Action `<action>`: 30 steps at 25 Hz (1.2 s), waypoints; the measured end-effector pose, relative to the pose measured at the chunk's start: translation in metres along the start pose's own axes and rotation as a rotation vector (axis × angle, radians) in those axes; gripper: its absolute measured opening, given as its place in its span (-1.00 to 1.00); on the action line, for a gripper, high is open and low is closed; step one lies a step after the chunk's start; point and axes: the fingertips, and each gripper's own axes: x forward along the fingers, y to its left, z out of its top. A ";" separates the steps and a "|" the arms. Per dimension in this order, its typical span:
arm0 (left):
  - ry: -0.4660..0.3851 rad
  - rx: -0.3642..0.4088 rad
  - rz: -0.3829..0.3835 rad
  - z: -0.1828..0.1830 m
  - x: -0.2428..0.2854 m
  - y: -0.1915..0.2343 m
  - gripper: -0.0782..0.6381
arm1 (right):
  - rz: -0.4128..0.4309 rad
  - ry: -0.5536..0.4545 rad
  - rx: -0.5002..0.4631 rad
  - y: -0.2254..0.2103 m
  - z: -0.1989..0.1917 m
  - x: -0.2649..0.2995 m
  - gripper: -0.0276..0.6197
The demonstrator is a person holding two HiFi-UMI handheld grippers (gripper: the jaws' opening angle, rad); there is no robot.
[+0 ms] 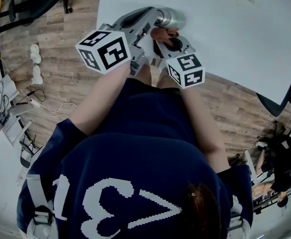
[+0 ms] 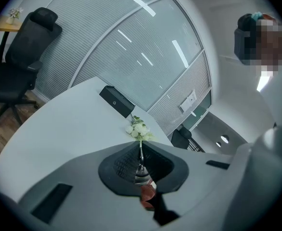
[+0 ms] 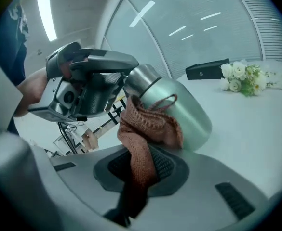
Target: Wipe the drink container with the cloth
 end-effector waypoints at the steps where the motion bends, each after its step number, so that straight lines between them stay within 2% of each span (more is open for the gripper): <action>1: 0.001 -0.001 -0.003 0.000 0.001 0.000 -0.71 | -0.003 0.001 0.009 -0.002 0.000 0.000 -0.72; 7: 0.014 0.009 -0.022 -0.001 0.005 -0.007 -0.71 | 0.061 -0.058 0.031 0.021 0.029 0.000 -0.72; 11: 0.033 0.041 -0.021 -0.001 0.007 -0.009 -0.71 | 0.088 -0.102 -0.058 0.041 0.054 -0.001 -0.72; 12: 0.038 0.051 -0.018 -0.001 0.007 -0.008 -0.71 | 0.096 -0.105 -0.048 0.042 0.055 0.000 -0.72; 14: 0.038 0.031 -0.019 -0.001 0.007 -0.006 -0.71 | 0.115 -0.112 0.043 0.039 0.049 0.003 -0.72; 16: 0.036 0.008 -0.026 -0.001 0.006 -0.004 -0.71 | 0.098 -0.088 0.120 0.027 0.034 0.002 -0.72; 22: 0.059 0.056 -0.044 -0.002 0.007 -0.007 -0.71 | -0.006 -0.008 0.165 -0.024 -0.003 -0.026 -0.72; 24: 0.065 0.068 -0.048 -0.002 0.007 -0.007 -0.71 | 0.002 -0.032 0.109 -0.019 0.009 -0.035 -0.72; 28: 0.082 0.090 -0.058 -0.002 0.009 -0.010 -0.71 | 0.057 -0.157 -0.096 0.016 0.067 -0.051 -0.71; 30: 0.087 0.099 -0.060 -0.002 0.009 -0.012 -0.71 | 0.046 -0.173 -0.190 0.024 0.085 -0.056 -0.71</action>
